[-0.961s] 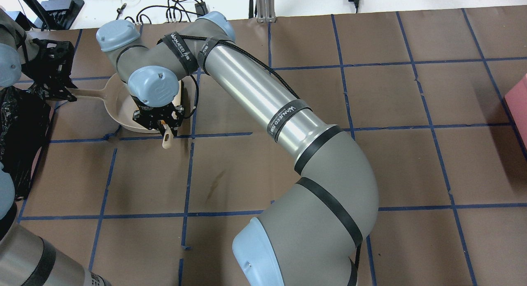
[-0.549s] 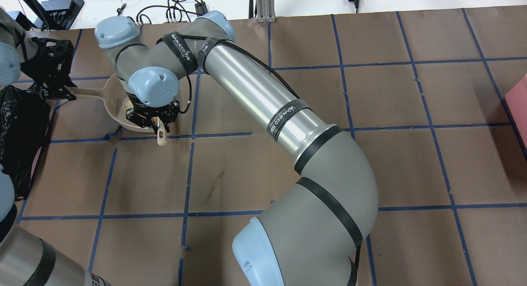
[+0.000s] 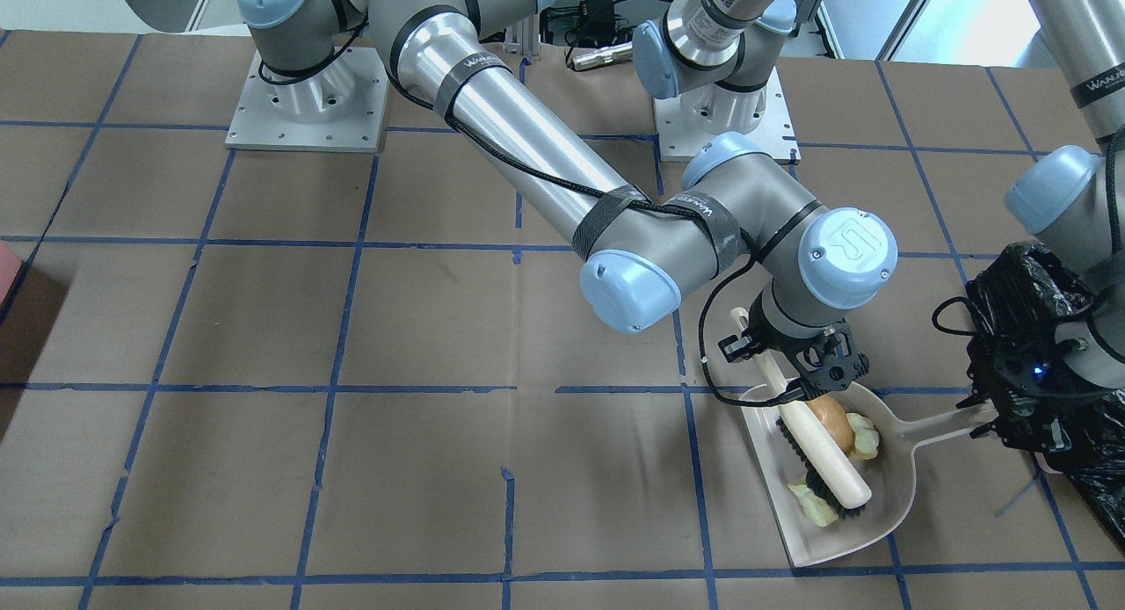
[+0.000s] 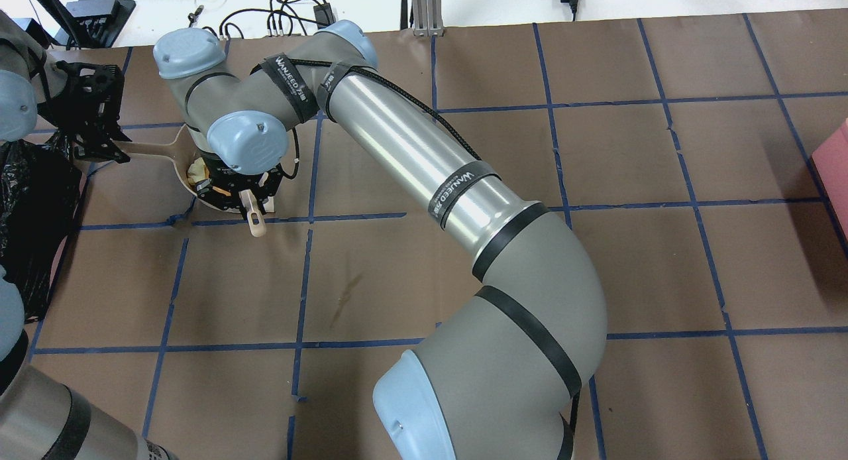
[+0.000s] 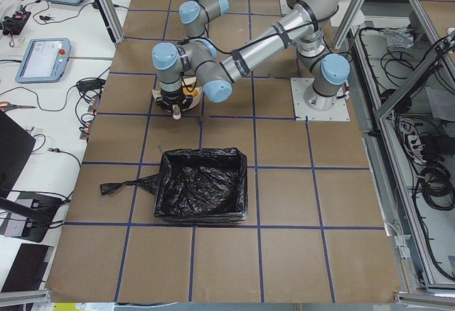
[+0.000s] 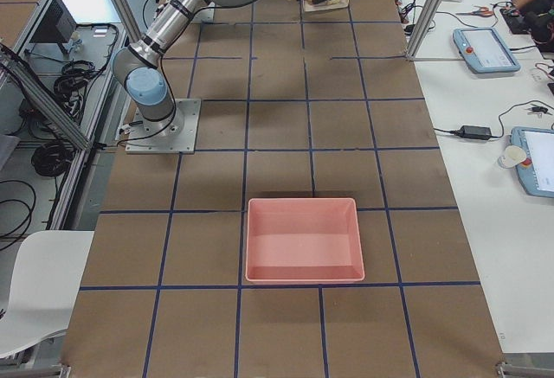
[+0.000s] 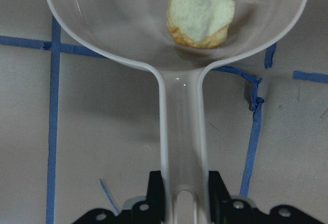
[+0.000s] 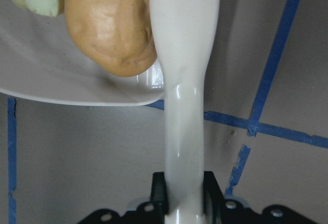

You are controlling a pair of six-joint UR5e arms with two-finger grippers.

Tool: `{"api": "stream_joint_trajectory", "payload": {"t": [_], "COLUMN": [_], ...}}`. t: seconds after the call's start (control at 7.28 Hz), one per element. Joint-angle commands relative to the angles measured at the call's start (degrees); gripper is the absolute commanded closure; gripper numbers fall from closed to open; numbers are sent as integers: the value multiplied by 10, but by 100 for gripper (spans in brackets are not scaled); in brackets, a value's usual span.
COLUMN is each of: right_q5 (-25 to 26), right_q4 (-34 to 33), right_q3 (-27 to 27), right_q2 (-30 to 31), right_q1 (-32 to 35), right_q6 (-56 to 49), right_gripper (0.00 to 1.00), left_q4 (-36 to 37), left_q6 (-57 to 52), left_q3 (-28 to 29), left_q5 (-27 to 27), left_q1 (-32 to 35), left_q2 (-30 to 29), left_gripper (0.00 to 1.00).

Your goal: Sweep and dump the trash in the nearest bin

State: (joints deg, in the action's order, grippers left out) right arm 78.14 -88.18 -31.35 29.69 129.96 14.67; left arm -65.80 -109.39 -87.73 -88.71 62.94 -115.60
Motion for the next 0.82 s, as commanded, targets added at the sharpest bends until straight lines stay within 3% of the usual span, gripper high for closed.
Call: {"api": "stream_joint_trajectory", "payload": {"t": [0.0, 0.69], "right_q5": [3, 47], "right_q4": [-3, 15], "right_q3": [-8, -43], "right_q2": [6, 54], "right_q1": [0, -2], "right_q6": [-36, -32], "right_gripper": [98, 96], "left_q4": [-1, -7], "left_q6": [0, 3], "left_q3": [-3, -5], "left_q5": [11, 42], "left_q1": [0, -5], "left_q2": [-1, -13], "left_gripper": [99, 99]}}
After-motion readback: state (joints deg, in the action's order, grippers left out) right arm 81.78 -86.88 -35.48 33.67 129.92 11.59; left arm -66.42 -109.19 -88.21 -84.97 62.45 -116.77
